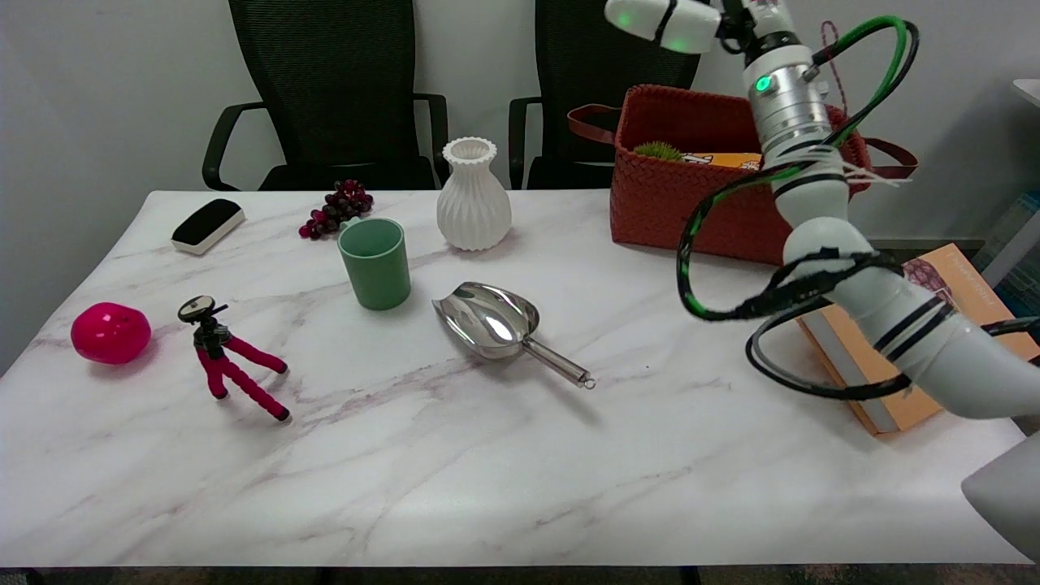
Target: Place the potted plant into the brown storage basket.
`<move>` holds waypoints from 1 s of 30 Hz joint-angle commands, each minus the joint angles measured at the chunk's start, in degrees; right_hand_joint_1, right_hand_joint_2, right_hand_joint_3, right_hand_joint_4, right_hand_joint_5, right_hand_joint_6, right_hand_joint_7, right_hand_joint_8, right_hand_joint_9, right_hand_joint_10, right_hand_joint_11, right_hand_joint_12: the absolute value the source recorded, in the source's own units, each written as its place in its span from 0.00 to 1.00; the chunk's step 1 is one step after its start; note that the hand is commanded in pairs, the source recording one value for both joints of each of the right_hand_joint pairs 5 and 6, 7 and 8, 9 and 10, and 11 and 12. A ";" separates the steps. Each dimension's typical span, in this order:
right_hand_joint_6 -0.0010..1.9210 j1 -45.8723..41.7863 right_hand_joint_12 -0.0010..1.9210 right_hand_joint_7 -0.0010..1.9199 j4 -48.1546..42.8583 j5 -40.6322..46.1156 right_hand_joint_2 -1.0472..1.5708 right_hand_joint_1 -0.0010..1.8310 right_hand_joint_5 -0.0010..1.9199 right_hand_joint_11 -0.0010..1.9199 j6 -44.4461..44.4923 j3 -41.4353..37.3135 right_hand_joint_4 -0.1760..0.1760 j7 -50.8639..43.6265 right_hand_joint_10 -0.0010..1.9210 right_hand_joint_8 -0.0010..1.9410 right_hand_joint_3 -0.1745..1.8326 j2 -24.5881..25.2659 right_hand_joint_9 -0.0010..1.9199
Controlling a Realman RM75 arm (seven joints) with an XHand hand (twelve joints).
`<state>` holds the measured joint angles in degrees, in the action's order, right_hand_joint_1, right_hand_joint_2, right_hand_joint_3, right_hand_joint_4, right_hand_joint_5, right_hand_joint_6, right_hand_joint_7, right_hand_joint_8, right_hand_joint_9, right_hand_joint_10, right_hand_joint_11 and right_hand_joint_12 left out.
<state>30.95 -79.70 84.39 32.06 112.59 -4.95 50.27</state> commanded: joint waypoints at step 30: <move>0.00 -24.97 0.20 0.00 -15.76 -20.36 0.66 0.25 0.00 0.20 -1.00 11.08 0.50 7.46 0.00 0.00 0.00 23.04 0.00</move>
<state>10.80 -97.88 69.34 31.84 120.62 1.59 64.81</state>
